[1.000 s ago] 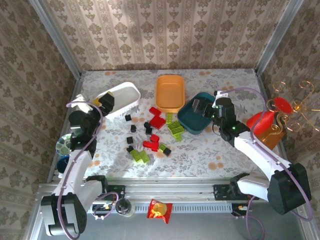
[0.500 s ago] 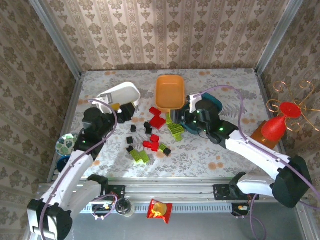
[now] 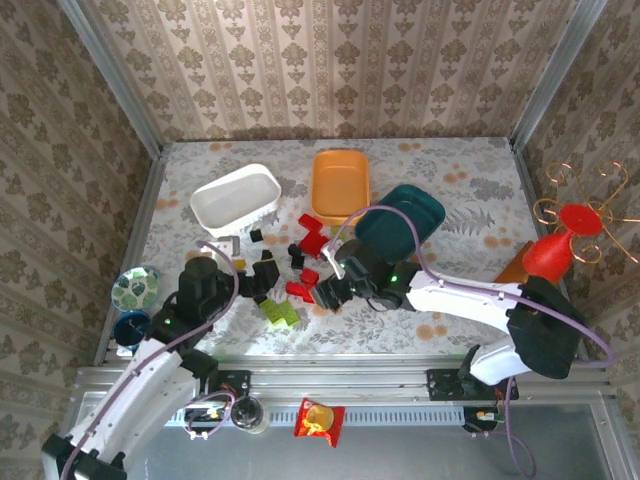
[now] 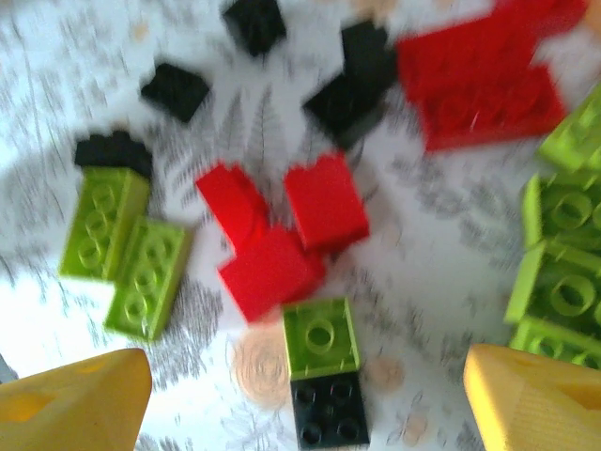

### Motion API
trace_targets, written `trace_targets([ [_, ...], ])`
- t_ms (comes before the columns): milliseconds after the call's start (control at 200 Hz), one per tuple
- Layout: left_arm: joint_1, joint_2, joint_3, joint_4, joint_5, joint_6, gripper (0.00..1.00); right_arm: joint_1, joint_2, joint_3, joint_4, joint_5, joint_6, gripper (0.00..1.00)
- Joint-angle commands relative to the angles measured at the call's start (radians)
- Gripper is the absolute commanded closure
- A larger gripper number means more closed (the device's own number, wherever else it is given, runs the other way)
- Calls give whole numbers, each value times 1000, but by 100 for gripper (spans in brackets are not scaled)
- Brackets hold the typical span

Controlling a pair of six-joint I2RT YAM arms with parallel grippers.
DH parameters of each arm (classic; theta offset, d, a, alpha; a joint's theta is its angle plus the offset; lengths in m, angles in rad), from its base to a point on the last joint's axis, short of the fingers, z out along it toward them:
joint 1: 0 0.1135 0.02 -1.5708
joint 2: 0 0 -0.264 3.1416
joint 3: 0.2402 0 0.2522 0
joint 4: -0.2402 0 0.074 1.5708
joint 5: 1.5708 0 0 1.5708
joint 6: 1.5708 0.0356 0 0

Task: Sort the legos into containers by color
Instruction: Pick up the lego from the bottom-center of the table.

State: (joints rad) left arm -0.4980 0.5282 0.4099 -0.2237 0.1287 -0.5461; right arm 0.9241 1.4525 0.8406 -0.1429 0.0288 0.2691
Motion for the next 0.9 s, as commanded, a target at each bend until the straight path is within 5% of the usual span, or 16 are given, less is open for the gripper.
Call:
trace_targets([
  [0,-5,-64,-31,-51,-48,-33,0,31,47,-33,-61,-7,15,12],
  [895,-4,-61,-49,-41,-52,-45,0,89,289,64,-58,120,-43,36],
])
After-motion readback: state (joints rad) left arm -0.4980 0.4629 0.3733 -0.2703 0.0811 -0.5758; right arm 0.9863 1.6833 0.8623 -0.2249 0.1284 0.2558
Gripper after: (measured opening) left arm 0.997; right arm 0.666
